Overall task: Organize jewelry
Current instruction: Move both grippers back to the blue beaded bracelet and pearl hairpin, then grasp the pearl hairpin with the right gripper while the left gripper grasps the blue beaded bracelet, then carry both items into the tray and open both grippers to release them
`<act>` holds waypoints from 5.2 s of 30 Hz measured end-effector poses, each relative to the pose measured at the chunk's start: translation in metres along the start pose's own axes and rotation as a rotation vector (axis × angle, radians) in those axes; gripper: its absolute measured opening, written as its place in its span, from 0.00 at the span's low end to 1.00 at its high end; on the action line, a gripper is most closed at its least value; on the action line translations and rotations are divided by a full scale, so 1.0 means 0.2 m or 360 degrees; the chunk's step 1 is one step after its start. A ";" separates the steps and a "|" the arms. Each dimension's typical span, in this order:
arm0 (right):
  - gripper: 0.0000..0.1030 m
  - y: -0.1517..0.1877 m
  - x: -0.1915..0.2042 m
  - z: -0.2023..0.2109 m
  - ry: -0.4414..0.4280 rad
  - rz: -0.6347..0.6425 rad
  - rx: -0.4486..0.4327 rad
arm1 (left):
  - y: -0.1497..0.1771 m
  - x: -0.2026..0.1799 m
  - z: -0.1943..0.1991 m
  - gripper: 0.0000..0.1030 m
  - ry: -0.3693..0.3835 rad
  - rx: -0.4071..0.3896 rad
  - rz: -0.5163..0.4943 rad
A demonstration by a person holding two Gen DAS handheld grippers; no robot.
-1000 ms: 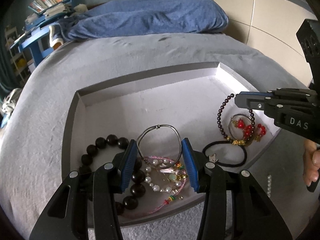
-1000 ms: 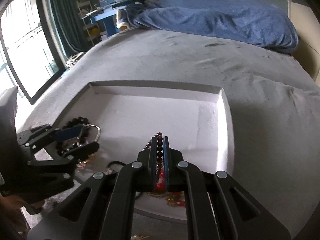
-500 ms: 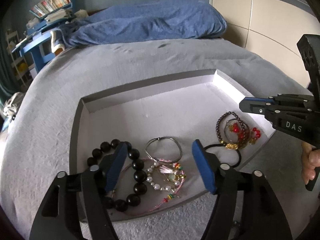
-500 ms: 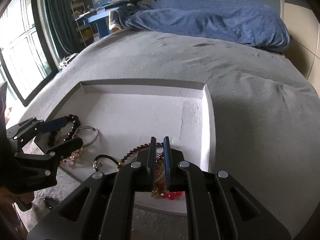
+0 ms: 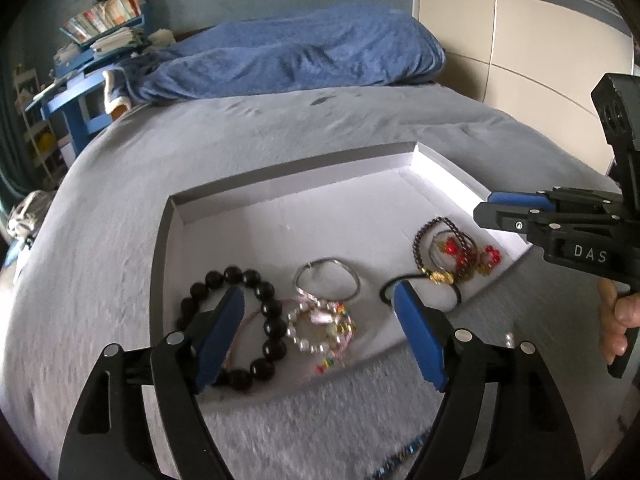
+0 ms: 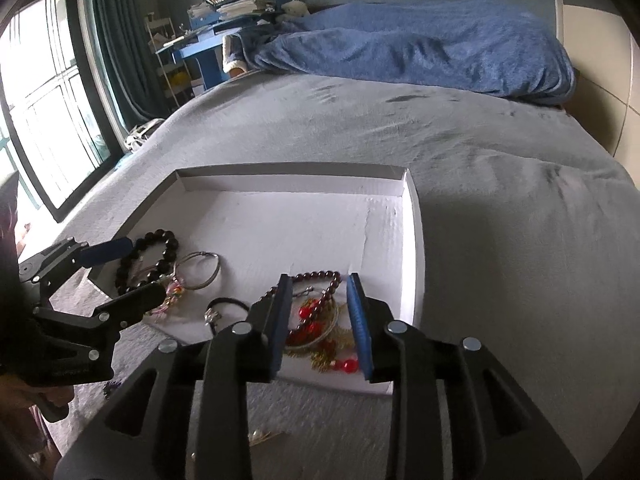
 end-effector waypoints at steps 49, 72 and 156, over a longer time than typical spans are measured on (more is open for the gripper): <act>0.22 0.46 0.26 0.05 -0.0166 0.0152 0.0235 | 0.39 -0.07 0.15 0.69 0.0172 0.0162 0.0037; 0.09 0.45 0.16 0.04 -0.0169 0.0142 0.0268 | 0.41 -0.14 0.17 0.33 0.0286 0.0148 -0.0071; 0.08 0.12 0.27 0.25 -0.0325 0.0186 0.0008 | -0.22 -0.09 0.47 0.07 0.0311 -0.0278 -0.0083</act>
Point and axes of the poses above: each gripper's, at about its wrist camera, not at the fingertips, and z roughly against the way its jaws point, x to its left, y to its underside, the point moved 3 cm from there along -z, roughly the way its jaws point, and after that the axes turned 5 degrees about -z, right-handed, at the moved point
